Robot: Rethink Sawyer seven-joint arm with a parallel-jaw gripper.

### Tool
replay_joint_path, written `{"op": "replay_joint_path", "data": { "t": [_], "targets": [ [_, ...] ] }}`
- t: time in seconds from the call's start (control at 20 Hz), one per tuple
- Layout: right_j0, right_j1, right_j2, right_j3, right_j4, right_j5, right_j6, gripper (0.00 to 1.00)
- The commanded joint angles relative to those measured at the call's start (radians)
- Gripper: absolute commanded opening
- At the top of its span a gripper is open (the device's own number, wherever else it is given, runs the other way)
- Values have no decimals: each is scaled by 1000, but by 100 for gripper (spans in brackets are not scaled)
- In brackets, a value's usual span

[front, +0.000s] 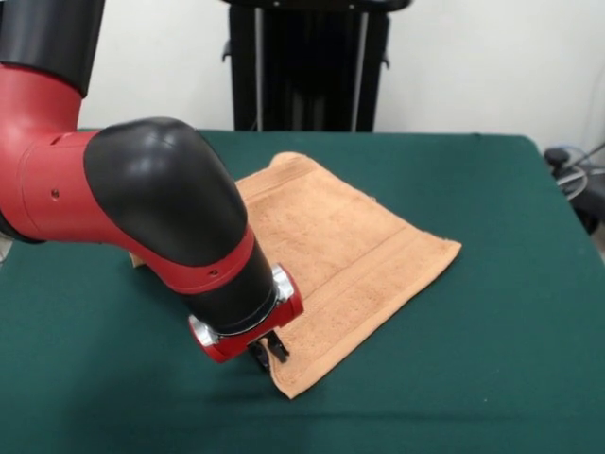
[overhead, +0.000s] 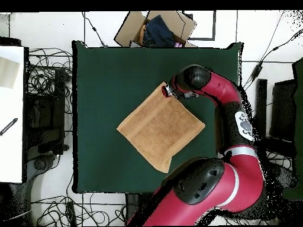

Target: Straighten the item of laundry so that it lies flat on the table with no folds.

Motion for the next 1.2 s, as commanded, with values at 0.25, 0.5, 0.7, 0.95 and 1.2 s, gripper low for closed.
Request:
{"op": "replay_joint_path", "data": {
  "t": [0.25,0.5,0.7,0.95,1.2],
  "targets": [
    [94,178,-40,-130,6,-256,326,0],
    [122,205,-49,-207,10,-202,336,0],
    [143,229,-55,-272,10,-155,345,0],
    [166,261,-53,-355,3,-94,357,0],
    [179,280,-49,-403,-7,-64,363,0]
  ]
}}
